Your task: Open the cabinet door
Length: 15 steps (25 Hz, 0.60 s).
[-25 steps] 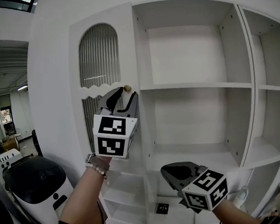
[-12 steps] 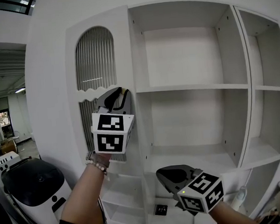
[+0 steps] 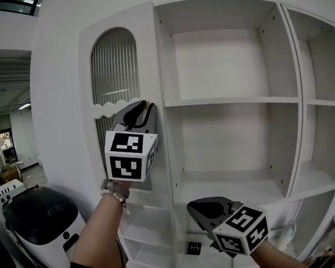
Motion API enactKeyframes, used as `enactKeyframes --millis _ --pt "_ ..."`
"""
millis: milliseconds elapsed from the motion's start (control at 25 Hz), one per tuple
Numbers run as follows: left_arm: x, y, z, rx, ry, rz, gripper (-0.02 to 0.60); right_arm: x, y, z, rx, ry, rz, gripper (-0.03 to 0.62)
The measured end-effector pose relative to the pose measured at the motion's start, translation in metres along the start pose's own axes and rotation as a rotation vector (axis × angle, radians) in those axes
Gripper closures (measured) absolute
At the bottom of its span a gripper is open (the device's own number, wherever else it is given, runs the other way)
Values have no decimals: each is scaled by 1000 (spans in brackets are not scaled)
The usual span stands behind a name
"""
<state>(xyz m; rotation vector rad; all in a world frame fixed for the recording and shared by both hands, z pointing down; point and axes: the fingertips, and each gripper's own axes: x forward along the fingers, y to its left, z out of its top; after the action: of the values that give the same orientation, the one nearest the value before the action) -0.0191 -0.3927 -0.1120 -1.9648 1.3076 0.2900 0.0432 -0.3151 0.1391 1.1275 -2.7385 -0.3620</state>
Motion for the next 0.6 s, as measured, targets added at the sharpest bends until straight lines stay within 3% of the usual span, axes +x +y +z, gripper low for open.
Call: enactKeyframes --millis 600 --pt "-21 5 13 -21 -19 -29 508 -1 21 6 -18 -6 28 595"
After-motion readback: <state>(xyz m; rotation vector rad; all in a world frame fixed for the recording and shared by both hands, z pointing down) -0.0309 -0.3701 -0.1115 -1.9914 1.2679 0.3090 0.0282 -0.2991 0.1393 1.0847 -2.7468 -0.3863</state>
